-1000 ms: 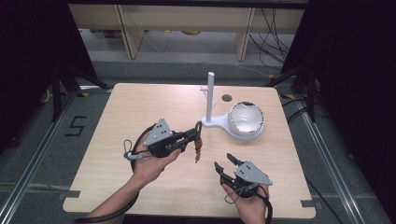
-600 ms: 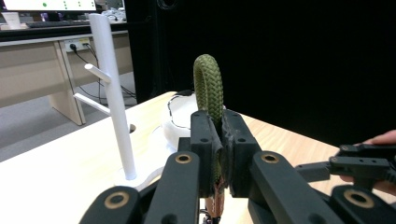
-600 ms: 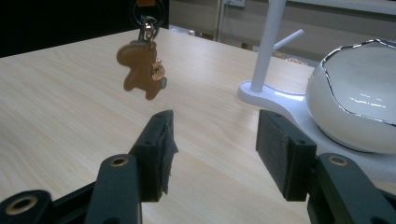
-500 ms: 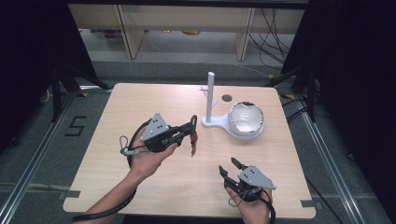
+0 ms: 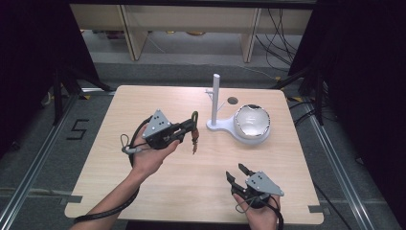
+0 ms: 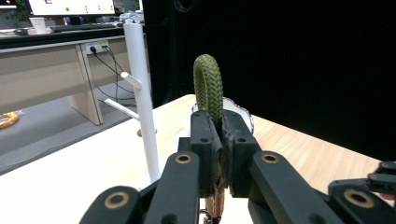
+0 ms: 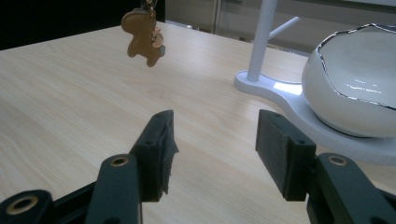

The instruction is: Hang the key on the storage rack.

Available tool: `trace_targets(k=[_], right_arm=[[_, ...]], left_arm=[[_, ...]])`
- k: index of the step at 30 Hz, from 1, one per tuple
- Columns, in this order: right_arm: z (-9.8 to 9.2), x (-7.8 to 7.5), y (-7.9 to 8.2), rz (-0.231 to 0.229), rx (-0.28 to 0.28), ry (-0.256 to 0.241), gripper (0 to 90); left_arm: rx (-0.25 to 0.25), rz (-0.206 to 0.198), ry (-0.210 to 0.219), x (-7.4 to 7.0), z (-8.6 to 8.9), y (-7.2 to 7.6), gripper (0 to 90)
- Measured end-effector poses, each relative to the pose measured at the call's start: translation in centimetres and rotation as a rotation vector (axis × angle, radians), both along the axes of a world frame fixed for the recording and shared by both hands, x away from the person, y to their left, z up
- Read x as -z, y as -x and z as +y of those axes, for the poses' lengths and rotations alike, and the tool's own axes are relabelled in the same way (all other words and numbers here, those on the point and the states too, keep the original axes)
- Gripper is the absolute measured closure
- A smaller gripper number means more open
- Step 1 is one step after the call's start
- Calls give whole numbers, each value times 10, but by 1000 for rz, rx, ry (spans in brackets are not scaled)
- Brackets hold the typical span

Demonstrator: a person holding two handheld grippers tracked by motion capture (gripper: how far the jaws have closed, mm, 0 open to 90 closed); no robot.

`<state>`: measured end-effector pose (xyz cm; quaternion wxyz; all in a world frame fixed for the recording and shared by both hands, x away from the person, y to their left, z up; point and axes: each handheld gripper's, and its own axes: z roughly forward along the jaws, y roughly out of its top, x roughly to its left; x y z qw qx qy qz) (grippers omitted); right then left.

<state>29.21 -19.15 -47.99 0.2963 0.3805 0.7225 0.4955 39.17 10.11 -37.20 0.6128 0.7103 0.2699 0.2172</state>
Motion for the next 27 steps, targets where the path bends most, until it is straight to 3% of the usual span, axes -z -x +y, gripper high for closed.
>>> trace_targets(k=[6,27], right_arm=[[1,0,2,27,16,-17,478],[0,3,0,7,5,-26,480]], left_arm=[[-16,-3,-2,-1,1,-5,837],[-88,-7,-9,-1,6,-25,837]])
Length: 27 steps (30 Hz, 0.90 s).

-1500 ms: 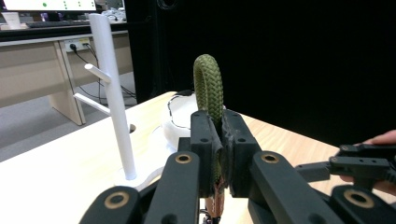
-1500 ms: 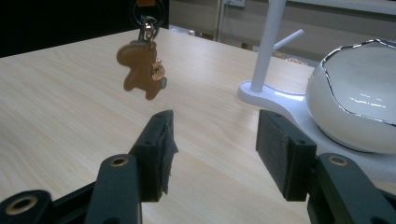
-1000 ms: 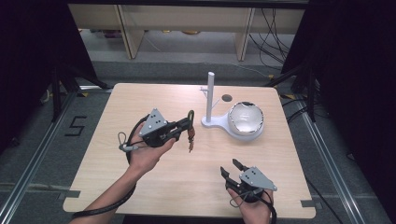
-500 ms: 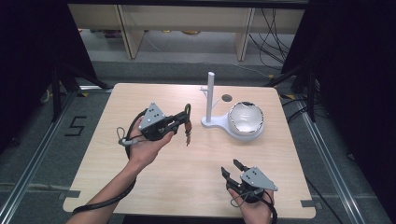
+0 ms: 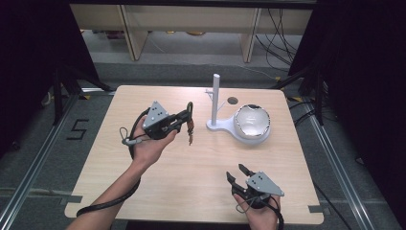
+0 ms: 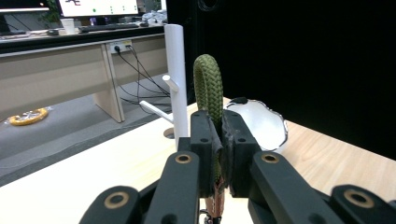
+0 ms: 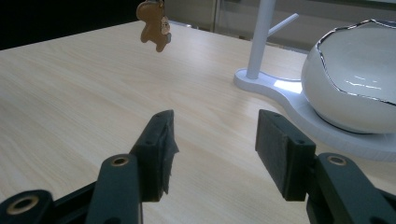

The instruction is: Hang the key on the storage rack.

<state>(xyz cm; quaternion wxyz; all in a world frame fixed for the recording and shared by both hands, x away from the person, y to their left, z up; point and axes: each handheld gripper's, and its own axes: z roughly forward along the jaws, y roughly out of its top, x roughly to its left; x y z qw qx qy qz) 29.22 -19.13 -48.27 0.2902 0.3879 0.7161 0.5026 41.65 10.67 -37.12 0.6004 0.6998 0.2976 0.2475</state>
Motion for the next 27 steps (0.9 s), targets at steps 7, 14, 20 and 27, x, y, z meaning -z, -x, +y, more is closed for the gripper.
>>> trace_targets(k=[7,14,20,27], right_arm=[[-1,0,1,13,3,6,481],[-2,0,0,12,-3,17,481],[0,1,0,18,-3,2,482],[-1,0,0,19,4,9,482]], left_arm=[[-21,-4,-11,0,-1,-8,837],[-42,-2,-18,2,-2,-16,837],[-57,1,-26,4,-4,-23,837],[-77,9,-39,7,-7,-31,836]])
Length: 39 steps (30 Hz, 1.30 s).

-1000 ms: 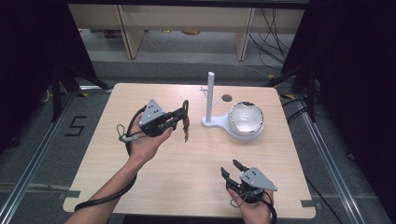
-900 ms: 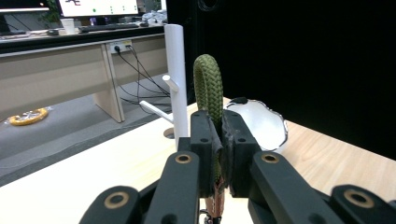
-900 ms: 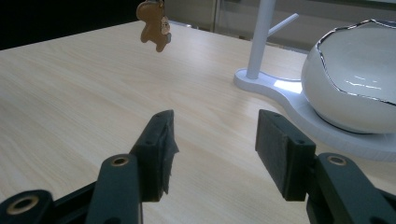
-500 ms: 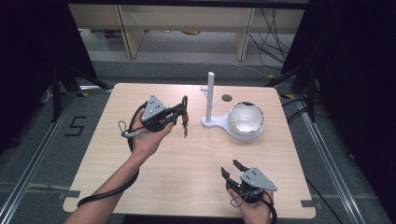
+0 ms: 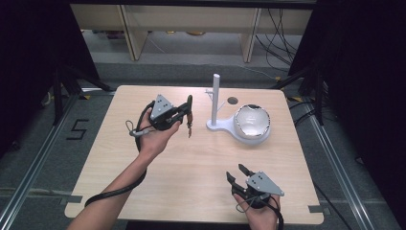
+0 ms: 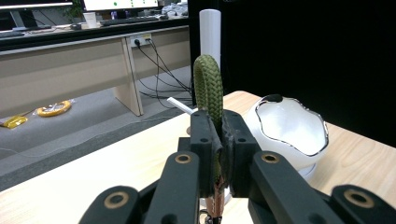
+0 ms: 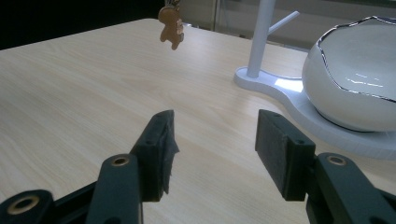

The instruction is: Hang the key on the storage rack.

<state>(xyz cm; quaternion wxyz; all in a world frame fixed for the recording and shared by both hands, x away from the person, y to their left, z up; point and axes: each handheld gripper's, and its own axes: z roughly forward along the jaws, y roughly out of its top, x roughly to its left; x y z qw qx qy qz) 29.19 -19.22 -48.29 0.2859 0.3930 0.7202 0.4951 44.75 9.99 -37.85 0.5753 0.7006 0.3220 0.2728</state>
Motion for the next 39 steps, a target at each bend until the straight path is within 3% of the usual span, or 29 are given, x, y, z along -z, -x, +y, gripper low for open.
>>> trace_targets(k=[11,14,20,22,27,32,39], right_arm=[[0,0,0,-7,4,-2,482],[0,0,1,15,-3,-11,482],[0,1,0,4,-9,4,482],[1,2,2,24,15,-15,482],[1,4,-2,-7,-14,-12,482],[0,3,1,21,11,-17,482],[0,2,1,17,12,-17,482]], left_arm=[[-13,4,-8,-1,-8,-11,836],[-19,4,-17,0,-11,-15,836],[-24,6,-21,0,-15,-20,836],[-26,6,-25,0,-16,-22,836],[-34,10,-35,2,-19,-27,836],[-38,13,-48,4,-23,-32,836],[-42,12,-52,3,-29,-37,836]])
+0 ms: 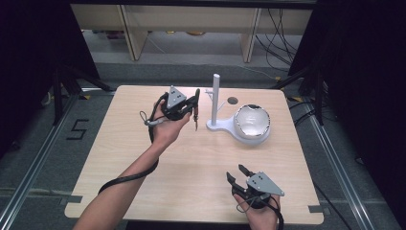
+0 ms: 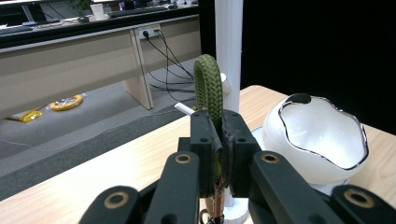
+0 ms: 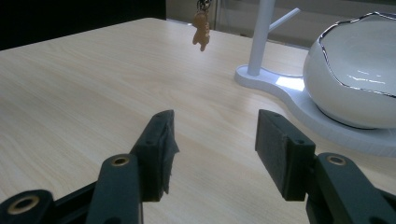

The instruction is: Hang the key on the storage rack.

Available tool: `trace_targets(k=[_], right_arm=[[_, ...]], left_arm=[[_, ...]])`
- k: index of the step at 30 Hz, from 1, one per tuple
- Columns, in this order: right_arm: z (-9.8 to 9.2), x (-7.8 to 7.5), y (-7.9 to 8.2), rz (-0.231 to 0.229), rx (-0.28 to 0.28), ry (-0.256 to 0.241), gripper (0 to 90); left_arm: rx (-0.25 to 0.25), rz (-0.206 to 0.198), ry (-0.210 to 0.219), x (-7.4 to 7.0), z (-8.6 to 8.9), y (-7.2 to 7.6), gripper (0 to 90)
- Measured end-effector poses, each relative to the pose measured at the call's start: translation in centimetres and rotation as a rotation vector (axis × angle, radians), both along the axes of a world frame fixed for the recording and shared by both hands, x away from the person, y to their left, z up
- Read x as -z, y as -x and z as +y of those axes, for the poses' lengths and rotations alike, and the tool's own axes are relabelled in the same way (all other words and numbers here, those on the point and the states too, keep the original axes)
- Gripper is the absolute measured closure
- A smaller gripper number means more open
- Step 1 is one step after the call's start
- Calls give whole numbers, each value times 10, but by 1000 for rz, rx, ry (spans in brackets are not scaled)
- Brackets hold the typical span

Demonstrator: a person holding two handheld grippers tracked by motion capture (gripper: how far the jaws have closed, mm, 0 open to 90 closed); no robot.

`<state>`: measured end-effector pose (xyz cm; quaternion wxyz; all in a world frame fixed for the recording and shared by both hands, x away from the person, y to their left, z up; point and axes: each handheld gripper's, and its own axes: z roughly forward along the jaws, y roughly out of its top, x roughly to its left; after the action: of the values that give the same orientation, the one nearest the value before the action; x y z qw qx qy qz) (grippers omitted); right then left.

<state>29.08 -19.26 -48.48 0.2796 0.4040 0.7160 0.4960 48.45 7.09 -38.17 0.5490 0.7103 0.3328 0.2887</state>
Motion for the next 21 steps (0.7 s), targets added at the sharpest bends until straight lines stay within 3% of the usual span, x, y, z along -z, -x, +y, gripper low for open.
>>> trace_targets(k=[1,8,21], right_arm=[[0,0,0,-6,-5,-6,482],[-3,0,-2,-36,-11,21,483],[-3,1,-1,-15,-5,1,483]], left_arm=[[3,-21,-12,-1,0,-2,837],[0,-19,-27,0,-5,-7,836],[-8,-20,-60,2,-17,-14,836]])
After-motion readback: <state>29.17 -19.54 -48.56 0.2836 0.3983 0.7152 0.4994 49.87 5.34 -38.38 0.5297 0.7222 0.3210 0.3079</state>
